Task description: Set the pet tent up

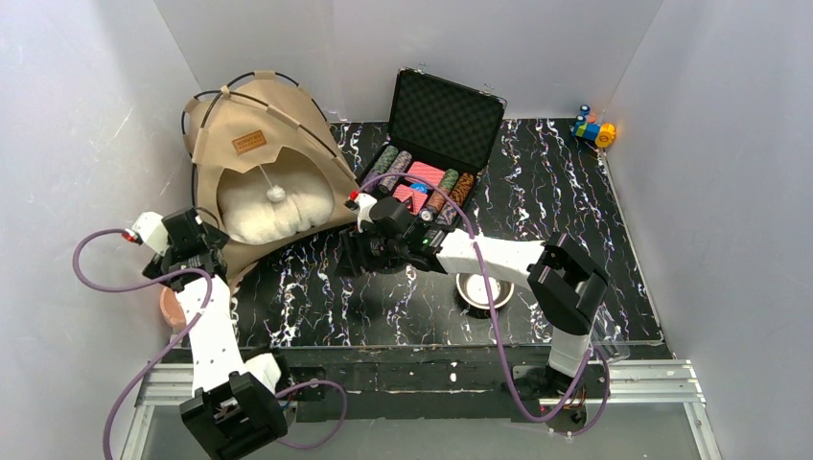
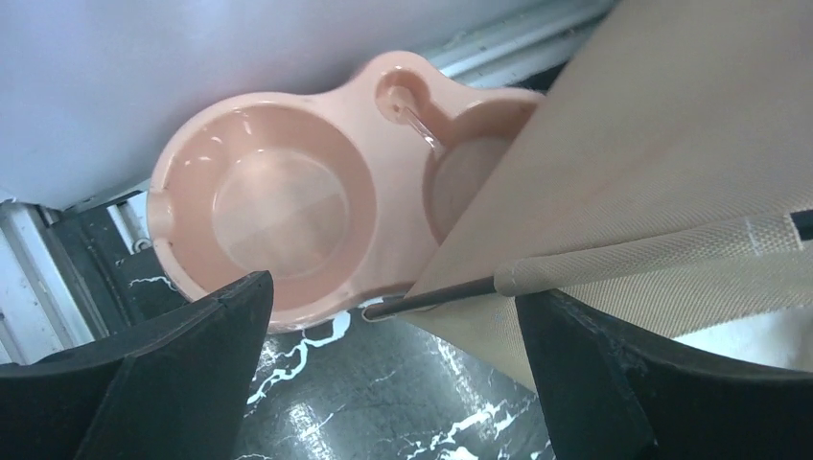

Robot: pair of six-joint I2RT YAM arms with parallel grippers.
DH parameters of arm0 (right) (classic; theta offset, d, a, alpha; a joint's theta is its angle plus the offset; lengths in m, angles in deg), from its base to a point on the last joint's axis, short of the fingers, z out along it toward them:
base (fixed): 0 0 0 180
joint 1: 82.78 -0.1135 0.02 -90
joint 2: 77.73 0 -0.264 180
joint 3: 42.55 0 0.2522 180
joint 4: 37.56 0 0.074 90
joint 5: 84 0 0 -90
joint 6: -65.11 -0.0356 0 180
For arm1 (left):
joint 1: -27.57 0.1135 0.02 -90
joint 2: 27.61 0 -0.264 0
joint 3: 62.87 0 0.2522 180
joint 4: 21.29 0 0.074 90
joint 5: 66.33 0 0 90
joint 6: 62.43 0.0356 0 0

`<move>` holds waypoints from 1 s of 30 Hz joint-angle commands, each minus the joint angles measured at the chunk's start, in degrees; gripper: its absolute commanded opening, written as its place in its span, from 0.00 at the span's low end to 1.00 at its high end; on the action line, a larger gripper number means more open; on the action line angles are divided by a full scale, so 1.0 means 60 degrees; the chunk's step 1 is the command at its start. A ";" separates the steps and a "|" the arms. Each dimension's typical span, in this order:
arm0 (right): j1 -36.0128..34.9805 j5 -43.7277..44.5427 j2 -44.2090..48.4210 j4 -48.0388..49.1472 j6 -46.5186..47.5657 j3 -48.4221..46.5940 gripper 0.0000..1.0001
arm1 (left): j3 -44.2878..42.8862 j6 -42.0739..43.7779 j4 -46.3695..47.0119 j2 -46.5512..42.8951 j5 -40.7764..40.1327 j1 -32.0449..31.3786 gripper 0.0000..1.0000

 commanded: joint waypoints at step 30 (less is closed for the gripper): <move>-0.0022 0.2527 0.1438 -0.1919 0.0256 0.0274 0.53 | 0.1114 0.0183 0.4503 0.0110 0.8215 0.0326 0.30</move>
